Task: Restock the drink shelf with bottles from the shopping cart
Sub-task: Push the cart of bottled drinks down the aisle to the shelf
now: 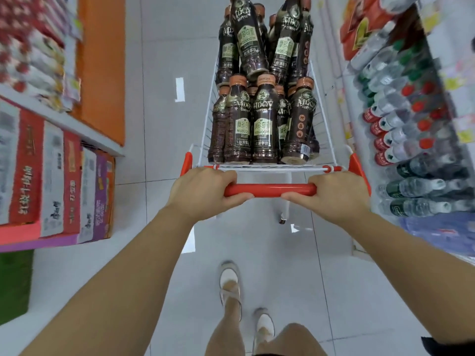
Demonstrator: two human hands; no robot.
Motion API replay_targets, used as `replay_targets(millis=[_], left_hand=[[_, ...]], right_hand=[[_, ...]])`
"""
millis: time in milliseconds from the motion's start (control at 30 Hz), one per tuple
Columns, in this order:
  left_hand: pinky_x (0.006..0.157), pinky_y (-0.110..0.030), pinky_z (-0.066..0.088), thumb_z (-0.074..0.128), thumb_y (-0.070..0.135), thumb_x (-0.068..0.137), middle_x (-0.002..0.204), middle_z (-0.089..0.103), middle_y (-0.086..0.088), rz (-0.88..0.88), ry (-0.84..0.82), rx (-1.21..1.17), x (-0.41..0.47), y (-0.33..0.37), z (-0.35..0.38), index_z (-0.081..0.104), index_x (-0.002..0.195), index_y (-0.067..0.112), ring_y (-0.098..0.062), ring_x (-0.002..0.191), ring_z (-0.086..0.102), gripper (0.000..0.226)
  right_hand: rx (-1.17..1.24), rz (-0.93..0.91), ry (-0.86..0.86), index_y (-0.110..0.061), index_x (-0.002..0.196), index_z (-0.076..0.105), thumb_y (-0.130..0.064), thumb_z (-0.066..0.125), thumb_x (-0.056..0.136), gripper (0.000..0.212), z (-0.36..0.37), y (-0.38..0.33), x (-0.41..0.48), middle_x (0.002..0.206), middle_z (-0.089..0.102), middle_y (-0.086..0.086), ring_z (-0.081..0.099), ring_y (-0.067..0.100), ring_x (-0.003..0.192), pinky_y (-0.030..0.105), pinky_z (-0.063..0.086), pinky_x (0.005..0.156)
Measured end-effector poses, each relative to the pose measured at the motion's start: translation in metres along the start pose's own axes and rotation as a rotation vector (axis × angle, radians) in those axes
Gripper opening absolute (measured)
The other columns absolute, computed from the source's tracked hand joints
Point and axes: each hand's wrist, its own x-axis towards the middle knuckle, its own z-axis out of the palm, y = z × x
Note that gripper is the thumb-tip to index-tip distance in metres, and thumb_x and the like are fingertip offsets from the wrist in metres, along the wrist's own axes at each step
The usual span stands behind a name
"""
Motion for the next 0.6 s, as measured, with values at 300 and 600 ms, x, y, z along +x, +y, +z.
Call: replay_targets(millis=[300, 600], left_hand=[[0.058, -0.03, 0.042, 0.032, 0.073, 0.079, 0.063, 0.046, 0.008, 0.017, 0.006, 0.04, 0.129, -0.02, -0.045, 0.055, 0.078, 0.026, -0.02, 0.071, 0.051, 0.052], [0.061, -0.032, 0.048, 0.025, 0.075, 0.077, 0.06, 0.043, 0.011, 0.01, 0.03, 0.032, 0.243, -0.043, -0.079, 0.054, 0.075, 0.025, -0.021, 0.07, 0.053, 0.058]], right_hand=[[-0.008, 0.035, 0.061, -0.021, 0.046, 0.047, -0.09, 0.008, 0.059, 0.08, -0.029, 0.061, 0.116, 0.039, 0.035, -0.01, 0.041, 0.014, 0.044, 0.021, 0.019, 0.045], [0.015, 0.01, -0.008, -0.022, 0.055, 0.055, -0.088, 0.006, 0.054, 0.082, -0.072, 0.113, 0.223, 0.045, 0.038, -0.01, 0.047, 0.014, 0.053, 0.025, 0.028, 0.058]])
